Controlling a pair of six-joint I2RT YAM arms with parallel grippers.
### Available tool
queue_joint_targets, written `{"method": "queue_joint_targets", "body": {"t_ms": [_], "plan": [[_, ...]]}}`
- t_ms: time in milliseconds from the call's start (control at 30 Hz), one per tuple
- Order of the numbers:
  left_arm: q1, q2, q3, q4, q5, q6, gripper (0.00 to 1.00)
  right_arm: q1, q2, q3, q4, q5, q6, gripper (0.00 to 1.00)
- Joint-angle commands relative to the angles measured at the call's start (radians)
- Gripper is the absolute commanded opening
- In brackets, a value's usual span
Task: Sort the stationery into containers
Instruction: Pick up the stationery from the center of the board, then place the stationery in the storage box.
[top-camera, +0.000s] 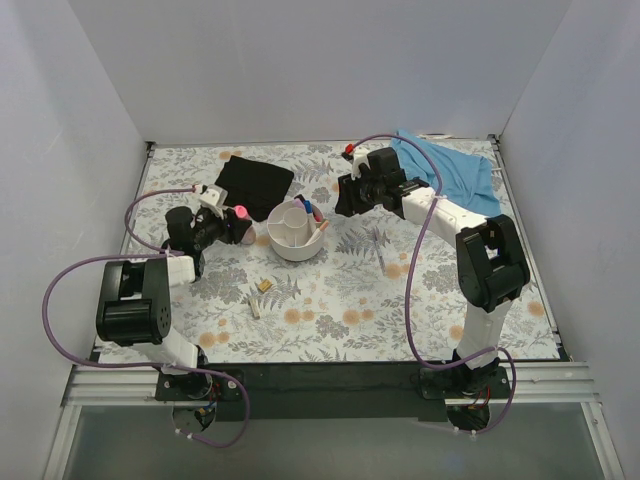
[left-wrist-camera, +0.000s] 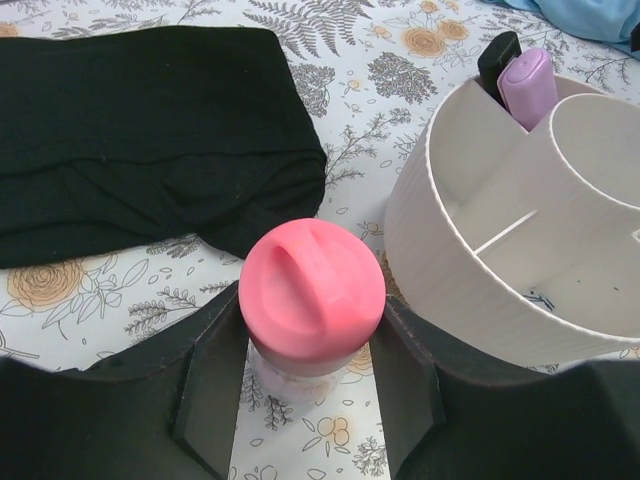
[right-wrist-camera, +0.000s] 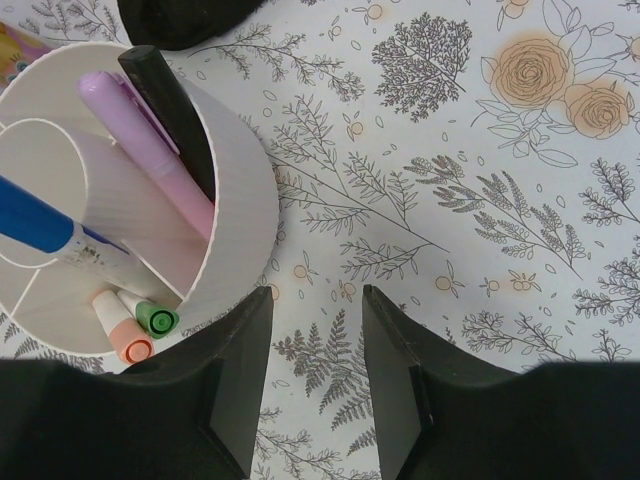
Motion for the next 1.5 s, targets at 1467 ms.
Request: {"method": "queue_joint_targets", "body": {"t_ms": [1467], "plan": [[-0.222,-0.149,0.468,-0.515,0.130,-0.107,0.00,-0.048,-0.292,-0.307,0.110,0.061,-0.025,0.50]]}}
